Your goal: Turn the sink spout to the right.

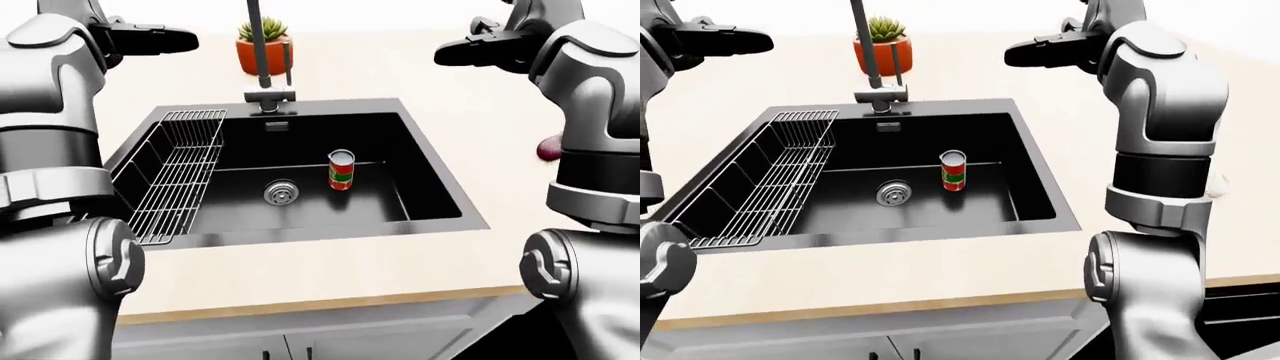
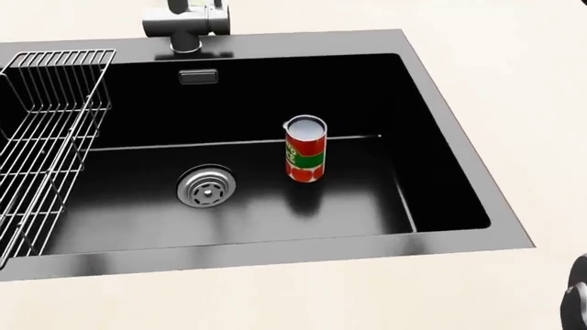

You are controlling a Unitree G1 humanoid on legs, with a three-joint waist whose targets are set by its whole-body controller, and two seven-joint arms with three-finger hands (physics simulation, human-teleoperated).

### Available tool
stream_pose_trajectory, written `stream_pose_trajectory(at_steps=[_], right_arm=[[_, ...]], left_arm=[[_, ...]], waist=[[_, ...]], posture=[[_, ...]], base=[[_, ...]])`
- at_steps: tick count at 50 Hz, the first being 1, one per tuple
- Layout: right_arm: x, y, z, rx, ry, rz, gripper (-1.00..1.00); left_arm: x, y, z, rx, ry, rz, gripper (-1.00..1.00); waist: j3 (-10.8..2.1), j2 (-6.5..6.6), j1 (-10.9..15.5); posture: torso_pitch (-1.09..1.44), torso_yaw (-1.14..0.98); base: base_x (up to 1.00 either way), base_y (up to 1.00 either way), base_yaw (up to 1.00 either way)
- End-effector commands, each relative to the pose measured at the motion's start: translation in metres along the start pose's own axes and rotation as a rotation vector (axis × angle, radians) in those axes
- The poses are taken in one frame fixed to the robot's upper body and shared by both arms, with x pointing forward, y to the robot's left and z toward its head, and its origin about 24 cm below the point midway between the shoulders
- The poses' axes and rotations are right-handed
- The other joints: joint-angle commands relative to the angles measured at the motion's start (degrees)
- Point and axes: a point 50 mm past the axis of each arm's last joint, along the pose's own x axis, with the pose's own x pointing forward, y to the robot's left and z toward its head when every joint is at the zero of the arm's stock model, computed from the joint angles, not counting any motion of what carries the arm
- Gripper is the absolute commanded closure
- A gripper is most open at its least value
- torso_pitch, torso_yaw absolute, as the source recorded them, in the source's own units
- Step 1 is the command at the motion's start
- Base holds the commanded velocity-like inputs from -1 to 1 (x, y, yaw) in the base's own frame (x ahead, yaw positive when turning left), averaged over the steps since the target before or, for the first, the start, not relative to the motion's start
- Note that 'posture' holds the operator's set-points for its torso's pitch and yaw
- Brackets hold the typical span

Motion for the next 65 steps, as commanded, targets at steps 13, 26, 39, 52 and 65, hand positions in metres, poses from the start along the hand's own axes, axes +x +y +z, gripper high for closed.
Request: stream_pose_trajectory(at_steps=[13, 26, 39, 52, 65], right_arm=[[-0.012, -0.004, 0.025, -0.015, -0.101, -0.012, -1.00], [-0.013, -0.003, 0.027, -0.022, -0.101, -0.008, -1.00], [-0.010, -0.001, 0.027, -0.028, -0.098, -0.003, -1.00], [-0.012, -0.004, 0.027, -0.024, -0.102, -0.007, -1.00], [-0.013, -0.004, 0.025, -0.021, -0.101, -0.006, -1.00]], left_arm=[[-0.006, -0.001, 0.022, 0.003, -0.102, 0.000, -1.00], [-0.007, -0.004, 0.019, 0.003, -0.095, -0.007, -1.00], [0.021, -0.054, -0.005, -0.127, -0.015, -0.067, -1.00], [0.021, -0.098, -0.018, -0.267, -0.096, -0.008, -1.00], [0.017, -0.112, 0.001, -0.237, -0.103, -0.023, -1.00]], waist=[[-5.48, 0.07, -0.02], [-10.40, 0.11, -0.11], [-13.00, -0.52, 0.47], [-13.05, -0.97, 0.25], [-13.18, -0.93, -0.02]], posture=[[-0.23, 0.00], [-0.33, 0.00], [-0.34, 0.00], [-0.34, 0.00], [-0.34, 0.00]], base=[[0.00, 0.00, 0.00], [0.00, 0.00, 0.00], [0.00, 0.00, 0.00], [0.00, 0.00, 0.00], [0.00, 0.00, 0.00]])
